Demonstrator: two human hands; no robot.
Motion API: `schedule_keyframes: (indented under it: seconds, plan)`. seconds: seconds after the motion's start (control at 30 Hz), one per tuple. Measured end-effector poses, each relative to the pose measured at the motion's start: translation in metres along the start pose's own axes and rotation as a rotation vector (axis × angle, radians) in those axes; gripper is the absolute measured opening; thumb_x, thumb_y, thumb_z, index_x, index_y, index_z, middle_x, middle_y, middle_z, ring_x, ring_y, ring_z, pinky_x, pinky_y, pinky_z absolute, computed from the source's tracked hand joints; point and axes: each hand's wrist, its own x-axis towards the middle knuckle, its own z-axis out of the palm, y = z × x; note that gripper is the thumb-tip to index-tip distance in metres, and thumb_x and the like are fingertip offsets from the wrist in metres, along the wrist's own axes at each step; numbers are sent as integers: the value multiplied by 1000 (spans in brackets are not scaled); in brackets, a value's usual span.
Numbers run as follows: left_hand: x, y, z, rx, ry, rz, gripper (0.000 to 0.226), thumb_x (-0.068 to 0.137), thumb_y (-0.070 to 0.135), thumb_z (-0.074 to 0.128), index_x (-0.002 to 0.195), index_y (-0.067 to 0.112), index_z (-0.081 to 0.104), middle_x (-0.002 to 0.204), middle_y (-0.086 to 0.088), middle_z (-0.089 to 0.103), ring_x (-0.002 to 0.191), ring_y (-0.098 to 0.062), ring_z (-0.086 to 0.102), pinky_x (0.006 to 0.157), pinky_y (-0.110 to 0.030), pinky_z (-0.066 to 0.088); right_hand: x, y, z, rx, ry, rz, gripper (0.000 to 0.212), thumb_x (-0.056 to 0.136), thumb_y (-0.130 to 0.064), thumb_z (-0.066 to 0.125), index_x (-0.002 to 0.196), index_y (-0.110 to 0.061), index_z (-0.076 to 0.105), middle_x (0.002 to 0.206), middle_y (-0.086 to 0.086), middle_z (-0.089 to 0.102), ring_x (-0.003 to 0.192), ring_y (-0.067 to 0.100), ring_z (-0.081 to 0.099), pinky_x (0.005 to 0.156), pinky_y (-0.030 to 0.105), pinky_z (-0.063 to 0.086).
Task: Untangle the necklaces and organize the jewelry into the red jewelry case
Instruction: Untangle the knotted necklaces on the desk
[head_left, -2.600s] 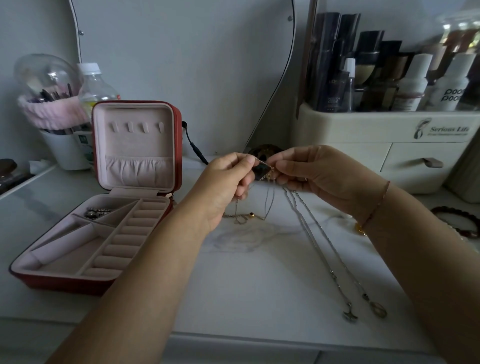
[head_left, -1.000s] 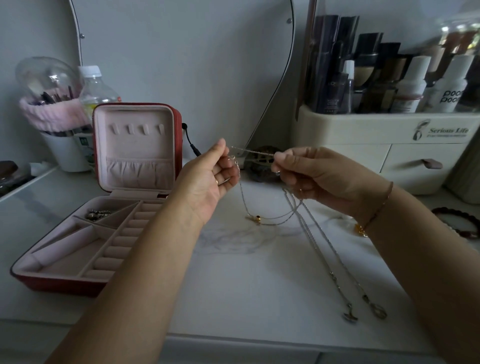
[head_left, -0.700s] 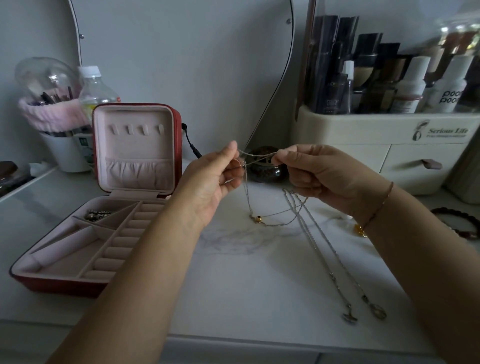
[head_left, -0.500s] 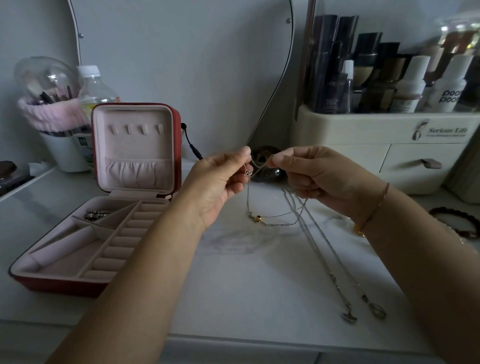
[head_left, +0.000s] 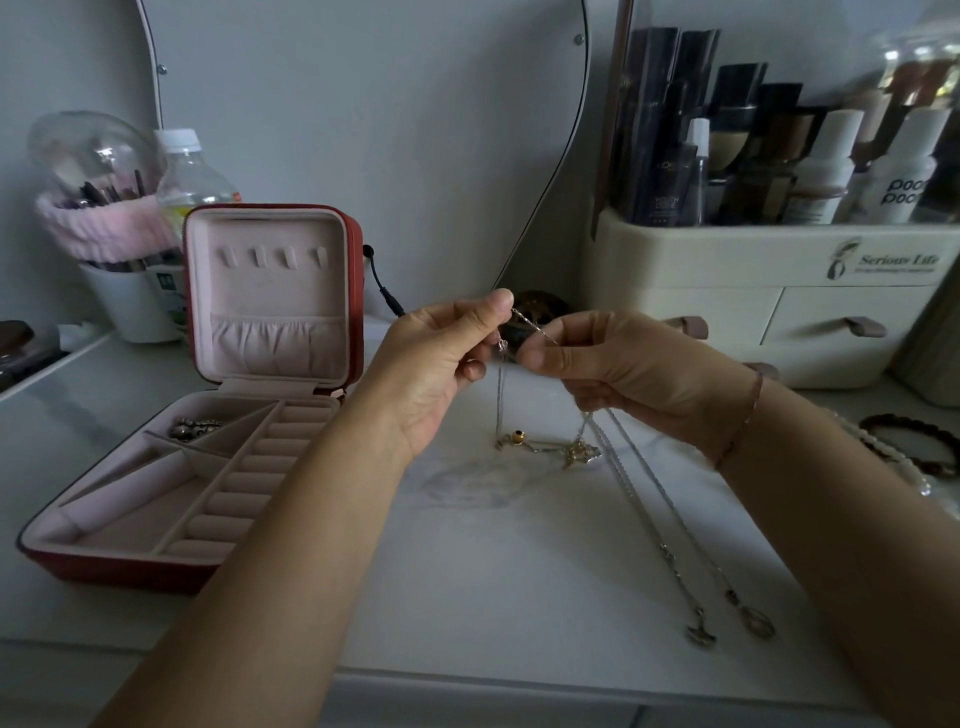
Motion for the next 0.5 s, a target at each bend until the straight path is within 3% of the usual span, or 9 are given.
schedule_keyframes:
  seconds: [0.17,0.4,0.5]
  plan:
    - [1,-1,0,-8,-17,2,23,64,30,70,74,10,64,56,5,58,52,-6,47,48,-14,37,0,-1,0,-38,63,4,38,67,-27,71,98,-4,68,48,-5,34,44,8,26,46,20,25]
    - [0,-2,0,-24,-15,5,19,67,25,70,77,10,65,59,4,63,52,-5,54,50,-15,43,0,-1,0,-116,125,-3,27,72,-28,71,88,-7,69,52,0,36,48,10,29,48,21,29]
    - [1,-3,-2,-15,-15,19,6,76,16,68,80,11,66,62,5,65,56,-4,57,53,-15,47,0,0,-1,-134,149,3,25,78,-25,70,96,-6,70,52,-1,38,46,9,30,48,21,30]
